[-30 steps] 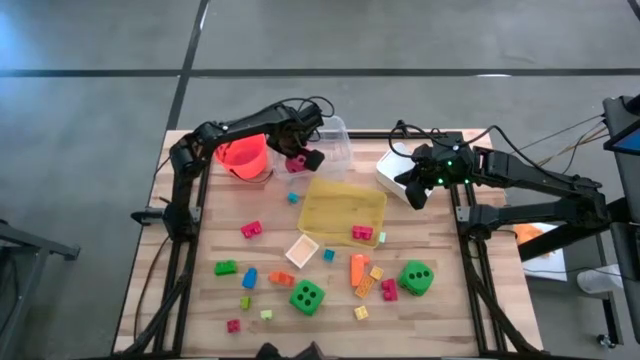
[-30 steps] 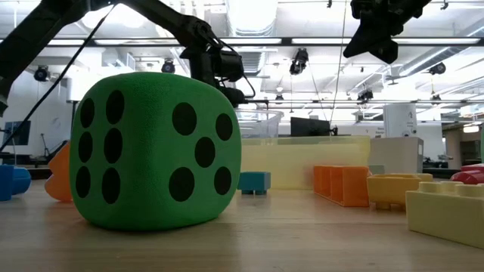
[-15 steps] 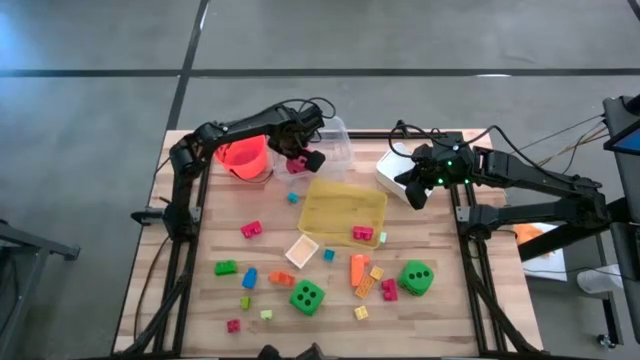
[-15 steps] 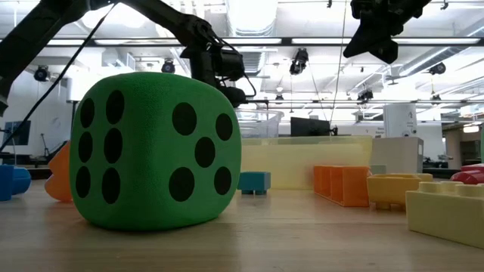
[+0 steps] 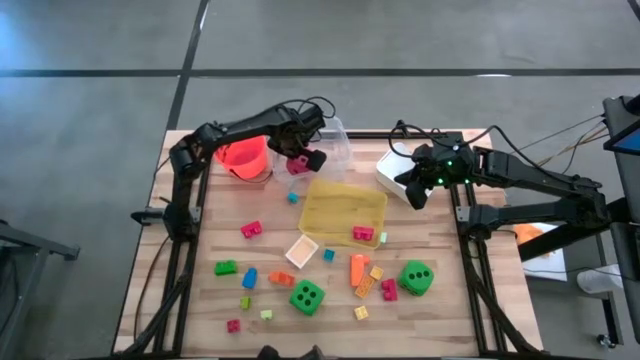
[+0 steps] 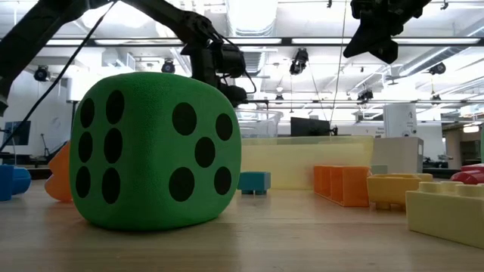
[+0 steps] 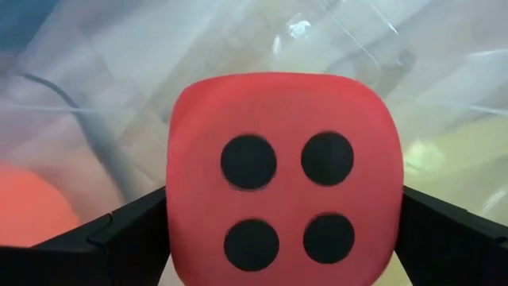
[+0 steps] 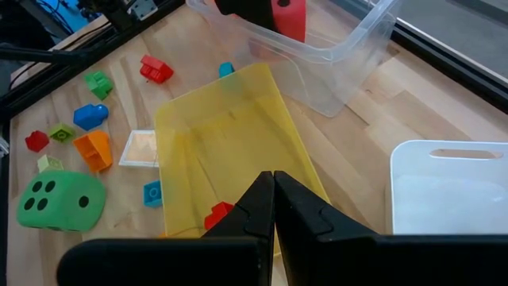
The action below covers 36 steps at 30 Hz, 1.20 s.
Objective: Pick & Place Toys
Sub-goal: Put the red dice into the transparent bin
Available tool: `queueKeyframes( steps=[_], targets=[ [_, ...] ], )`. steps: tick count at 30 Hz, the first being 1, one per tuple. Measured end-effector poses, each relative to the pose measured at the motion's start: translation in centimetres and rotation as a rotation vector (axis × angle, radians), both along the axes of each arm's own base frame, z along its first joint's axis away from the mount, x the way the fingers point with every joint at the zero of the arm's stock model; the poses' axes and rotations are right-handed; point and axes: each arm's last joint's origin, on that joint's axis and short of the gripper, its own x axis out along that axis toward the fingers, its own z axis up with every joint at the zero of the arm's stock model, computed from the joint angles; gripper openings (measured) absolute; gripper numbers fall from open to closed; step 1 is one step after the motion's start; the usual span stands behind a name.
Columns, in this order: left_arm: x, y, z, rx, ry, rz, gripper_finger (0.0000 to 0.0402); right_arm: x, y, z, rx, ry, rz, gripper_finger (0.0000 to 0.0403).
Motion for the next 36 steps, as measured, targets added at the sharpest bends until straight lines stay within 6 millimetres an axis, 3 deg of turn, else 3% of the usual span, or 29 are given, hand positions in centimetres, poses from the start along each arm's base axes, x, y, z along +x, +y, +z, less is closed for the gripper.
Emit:
queueKeyframes(
  steps=[28,30,36],
  targets=[
    [-0.52,0.02,0.48,-0.075,0.003,0.007,0.0400,0.00,0.00,0.00,0.000,0.000,0.000,0.0008],
    [-0.56,0.20,0.42,-0.060,0.005,0.066,0.0400,0.00,0.00,0.00,0.000,0.000,0.000,0.0008],
    [-0.65,0.78,0.30,-0.093,-0.050,-0.029,0.0400,0.00,0.01,0.00,0.000,0.000,0.001,0.0008]
  ],
)
